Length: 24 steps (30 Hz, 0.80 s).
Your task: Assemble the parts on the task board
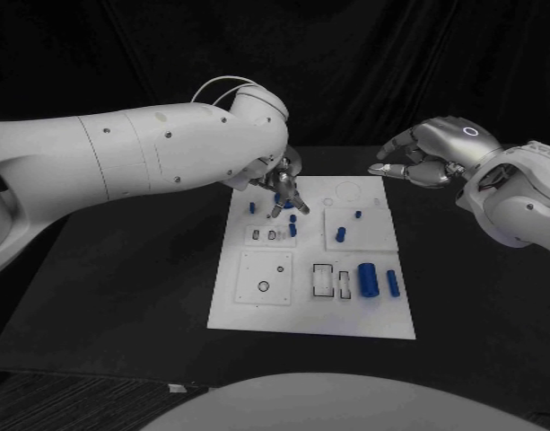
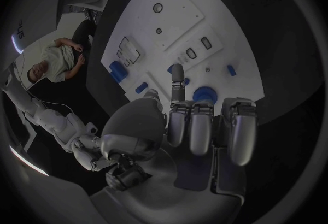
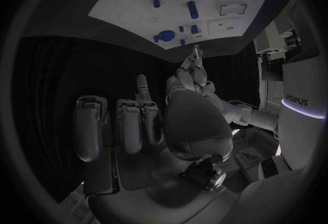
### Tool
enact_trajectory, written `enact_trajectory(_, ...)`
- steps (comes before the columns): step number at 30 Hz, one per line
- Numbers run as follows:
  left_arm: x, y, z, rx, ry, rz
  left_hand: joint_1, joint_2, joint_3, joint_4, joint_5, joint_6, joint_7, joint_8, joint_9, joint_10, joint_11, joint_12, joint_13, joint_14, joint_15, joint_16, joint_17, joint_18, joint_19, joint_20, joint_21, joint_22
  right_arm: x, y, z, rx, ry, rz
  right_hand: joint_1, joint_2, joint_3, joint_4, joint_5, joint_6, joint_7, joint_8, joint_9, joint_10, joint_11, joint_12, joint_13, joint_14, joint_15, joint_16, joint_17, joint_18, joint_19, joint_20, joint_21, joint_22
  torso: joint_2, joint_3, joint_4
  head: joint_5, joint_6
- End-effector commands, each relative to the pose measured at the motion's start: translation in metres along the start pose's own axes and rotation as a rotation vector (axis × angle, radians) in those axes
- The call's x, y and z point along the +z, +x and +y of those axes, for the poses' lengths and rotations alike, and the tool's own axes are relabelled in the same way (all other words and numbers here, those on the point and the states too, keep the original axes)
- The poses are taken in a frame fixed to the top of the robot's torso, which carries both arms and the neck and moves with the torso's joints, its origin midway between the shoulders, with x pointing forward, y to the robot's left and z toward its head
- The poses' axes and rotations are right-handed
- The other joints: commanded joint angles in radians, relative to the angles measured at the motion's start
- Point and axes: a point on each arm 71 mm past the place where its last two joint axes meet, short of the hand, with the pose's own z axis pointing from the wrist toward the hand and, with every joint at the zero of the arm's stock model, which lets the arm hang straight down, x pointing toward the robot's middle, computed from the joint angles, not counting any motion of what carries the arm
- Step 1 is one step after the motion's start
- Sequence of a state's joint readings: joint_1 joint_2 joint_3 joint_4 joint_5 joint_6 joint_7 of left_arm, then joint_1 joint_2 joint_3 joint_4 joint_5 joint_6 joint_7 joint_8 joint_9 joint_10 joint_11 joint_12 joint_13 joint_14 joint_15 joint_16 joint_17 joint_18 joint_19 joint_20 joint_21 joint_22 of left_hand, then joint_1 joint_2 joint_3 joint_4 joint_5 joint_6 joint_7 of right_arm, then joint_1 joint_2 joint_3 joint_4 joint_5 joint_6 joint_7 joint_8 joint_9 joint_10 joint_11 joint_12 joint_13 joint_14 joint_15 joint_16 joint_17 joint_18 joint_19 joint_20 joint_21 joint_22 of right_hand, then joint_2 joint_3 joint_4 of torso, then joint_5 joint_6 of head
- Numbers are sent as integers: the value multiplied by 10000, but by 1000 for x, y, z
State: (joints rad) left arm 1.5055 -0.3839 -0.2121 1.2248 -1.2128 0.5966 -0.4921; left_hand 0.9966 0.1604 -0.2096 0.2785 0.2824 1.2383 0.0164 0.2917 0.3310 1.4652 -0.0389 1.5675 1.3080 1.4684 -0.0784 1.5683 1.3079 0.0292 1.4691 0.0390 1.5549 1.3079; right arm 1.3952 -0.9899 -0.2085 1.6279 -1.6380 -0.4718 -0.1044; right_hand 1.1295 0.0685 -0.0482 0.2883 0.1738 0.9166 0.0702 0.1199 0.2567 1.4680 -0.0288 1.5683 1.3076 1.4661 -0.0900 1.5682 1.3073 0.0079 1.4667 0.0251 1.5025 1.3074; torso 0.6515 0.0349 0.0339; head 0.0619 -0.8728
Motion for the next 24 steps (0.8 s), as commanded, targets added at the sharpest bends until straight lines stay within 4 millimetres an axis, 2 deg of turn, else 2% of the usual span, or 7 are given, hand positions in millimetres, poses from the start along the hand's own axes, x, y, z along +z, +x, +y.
enact_trajectory(1,3,5,5,-17,-362,356,-6,-37,83,-14,142,51,2,-74,22,1056,-53,33,2628,1024,-58,25,2629,-198,718,-75,14,2279,0,0,2,36,99,-97,81,1,-18,-4,47,-78,11,-56,-12,1028,76,25,2632,1047,101,25,2635,112,672,74,-37,2384,25,65,-7,-3,2)
enact_trajectory(3,4,7,8,-122,-458,286,-6,-61,88,-15,156,34,7,-99,25,1056,-52,33,2628,1024,-61,25,2629,-199,719,-79,15,2281,1,1,2,36,65,-80,81,1,-18,-4,47,-78,11,-56,-12,1028,76,25,2632,1047,101,25,2635,112,672,74,-37,2384,32,77,-4,-1,2)
enact_trajectory(4,5,7,9,-176,-490,236,-6,-69,89,-16,158,28,9,-106,26,1056,-53,33,2628,1024,-61,25,2629,-197,713,-80,12,2274,1,1,3,35,47,-66,94,6,-19,-5,73,-85,11,-64,-16,1028,76,25,2632,1047,102,25,2635,113,669,74,-43,2382,28,61,-4,10,2)
enact_trajectory(10,8,10,9,-456,-522,-91,35,-135,147,-37,242,-33,27,-206,46,1056,-50,33,2628,1024,-68,25,2629,-193,703,-94,4,2262,4,2,5,31,-72,-12,121,11,-17,-13,104,-98,17,-75,-24,1028,77,25,2632,1047,103,25,2635,114,667,75,-46,2381,3,58,7,75,2)
enact_trajectory(14,13,12,6,-697,-413,-349,54,-189,266,-19,263,-244,107,-455,50,1056,-4,33,2628,1024,-41,25,2629,-172,633,-84,-37,2182,5,2,6,34,-125,-2,160,12,-18,-22,142,-109,23,-88,-32,1028,82,25,2632,1047,106,25,2635,116,664,77,-52,2379,-17,64,11,93,2)
enact_trajectory(18,19,17,2,-930,-245,-569,65,-195,338,-13,379,-260,126,-522,72,1056,6,33,2628,1024,-29,25,2629,-168,620,-73,-46,2168,4,3,6,44,-137,0,180,13,-17,-26,160,-112,26,-92,-36,1028,83,25,2632,1047,107,25,2635,115,665,78,-50,2379,-16,61,0,212,2)
enact_trajectory(24,24,19,-2,-1188,-53,-886,74,-199,403,-6,501,-199,113,-529,115,1056,-3,33,2628,1024,-33,25,2629,-159,592,-70,-63,2135,3,4,5,46,-79,26,217,11,-17,-33,195,-118,33,-101,-43,1028,88,25,2632,1047,110,25,2635,117,662,80,-56,2377,-15,58,-12,186,2)
